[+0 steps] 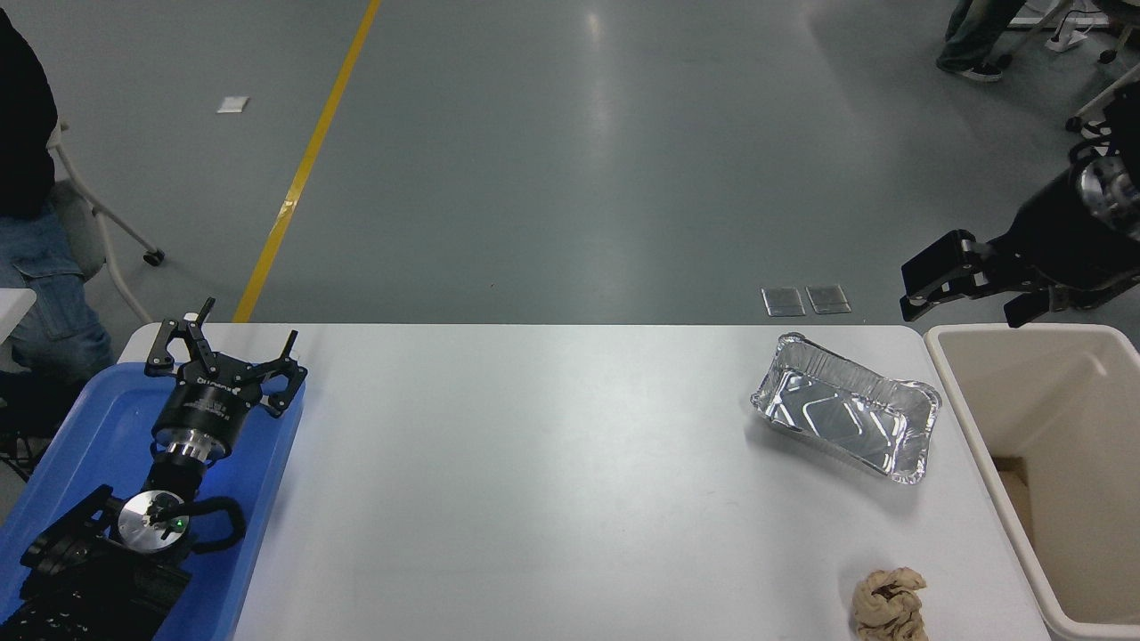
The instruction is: Pick up foil plate and place in dustbin
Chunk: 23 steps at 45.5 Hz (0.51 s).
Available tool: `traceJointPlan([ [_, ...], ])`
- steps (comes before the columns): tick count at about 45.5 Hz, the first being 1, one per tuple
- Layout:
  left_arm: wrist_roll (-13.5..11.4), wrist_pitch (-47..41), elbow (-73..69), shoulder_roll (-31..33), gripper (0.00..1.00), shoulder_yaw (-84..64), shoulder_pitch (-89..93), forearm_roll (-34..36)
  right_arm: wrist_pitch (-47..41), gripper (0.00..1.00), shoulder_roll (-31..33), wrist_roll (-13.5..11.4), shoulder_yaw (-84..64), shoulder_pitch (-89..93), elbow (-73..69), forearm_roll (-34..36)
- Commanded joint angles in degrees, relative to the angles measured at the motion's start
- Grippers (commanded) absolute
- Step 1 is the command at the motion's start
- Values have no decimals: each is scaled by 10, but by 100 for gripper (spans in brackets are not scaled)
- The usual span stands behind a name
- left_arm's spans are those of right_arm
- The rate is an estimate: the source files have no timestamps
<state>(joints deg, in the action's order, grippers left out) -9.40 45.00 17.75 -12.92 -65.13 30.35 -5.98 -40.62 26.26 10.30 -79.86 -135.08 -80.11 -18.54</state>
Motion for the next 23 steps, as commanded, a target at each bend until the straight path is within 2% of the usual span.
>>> traceJointPlan([
  [1, 0, 0, 0, 0, 99, 2, 1, 0, 30, 100, 1, -2, 8, 74, 86, 3],
  [14, 1, 0, 0, 0, 99, 2, 1, 0, 279, 100, -12, -8, 8, 317, 221, 5],
  [23, 0, 0, 0, 0, 99, 2, 1, 0, 340, 100, -21, -11, 36, 489, 316, 16],
])
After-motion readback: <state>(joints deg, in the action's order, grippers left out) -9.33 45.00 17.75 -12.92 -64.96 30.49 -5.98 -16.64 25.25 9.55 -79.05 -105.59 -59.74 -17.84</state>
